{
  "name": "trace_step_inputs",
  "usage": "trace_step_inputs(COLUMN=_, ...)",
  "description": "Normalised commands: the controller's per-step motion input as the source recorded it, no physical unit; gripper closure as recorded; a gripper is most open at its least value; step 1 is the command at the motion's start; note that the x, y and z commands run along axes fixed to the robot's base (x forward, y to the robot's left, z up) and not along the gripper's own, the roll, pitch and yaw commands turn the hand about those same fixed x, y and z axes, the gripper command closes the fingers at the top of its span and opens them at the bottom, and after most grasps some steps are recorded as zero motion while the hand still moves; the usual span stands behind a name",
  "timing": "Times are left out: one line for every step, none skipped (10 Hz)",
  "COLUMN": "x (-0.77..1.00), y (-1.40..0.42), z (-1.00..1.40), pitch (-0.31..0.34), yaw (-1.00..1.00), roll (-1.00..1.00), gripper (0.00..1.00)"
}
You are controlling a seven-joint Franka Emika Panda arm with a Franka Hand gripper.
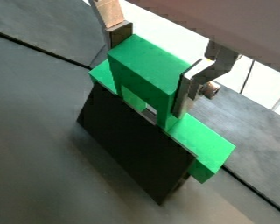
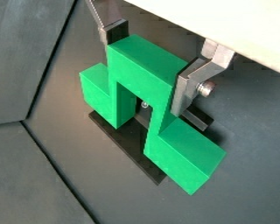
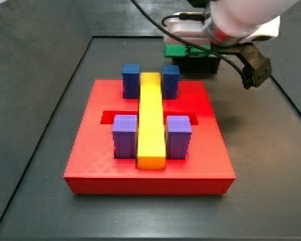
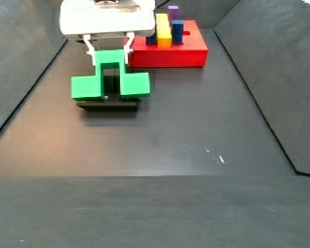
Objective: Pick up the green object. Move up. Place the green object on the fixture. Regrasp the green object. Move to above the board. Insert the green object.
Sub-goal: Regrasp the green object, then move to above the board.
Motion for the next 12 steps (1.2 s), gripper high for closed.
trace_step_inputs(x=0.0, y=0.0, z=0.0, pitch=0.0, yaw=0.0, roll=0.0, gripper=1.0)
trace_step_inputs(x=0.0, y=0.0, z=1.4, pitch=0.0, yaw=0.0, roll=0.0, gripper=1.0)
trace_step_inputs(x=0.02, y=0.03, z=1.4, pitch=-0.04, yaw=-0.01, roll=0.0, gripper=1.0)
trace_step_inputs(x=0.01, y=0.05, z=1.4, pitch=-0.054, yaw=-0.02, roll=-0.06, gripper=1.0)
trace_step_inputs(x=-0.01, y=0.05, z=1.4, pitch=-0.051, yaw=-0.03, roll=-0.02, gripper=1.0)
trace_step_inputs(x=0.0, y=0.04, z=1.4, pitch=-0.017, yaw=-0.04, roll=-0.01, gripper=1.0)
trace_step_inputs(x=0.0, y=0.03, z=1.4, pitch=0.017, yaw=-0.05, roll=0.0, gripper=1.0)
trace_step_inputs(x=0.01, y=0.04, z=1.4, pitch=0.043, yaw=-0.04, roll=-0.01, gripper=1.0)
trace_step_inputs(x=0.02, y=0.01, z=0.69, pitch=0.066, yaw=-0.02, roll=-0.01, gripper=1.0)
trace_step_inputs(x=0.04, y=0.0, z=0.22, pitch=0.092, yaw=-0.01, roll=0.01, gripper=1.0)
trace_step_inputs(x=-1.03, y=-1.4, z=0.3, pitch=0.03, yaw=-0.06, roll=-1.0, gripper=1.0)
trace_step_inputs(x=-1.05, y=-1.4, z=0.31, pitch=0.02, yaw=-0.05, roll=-1.0, gripper=1.0)
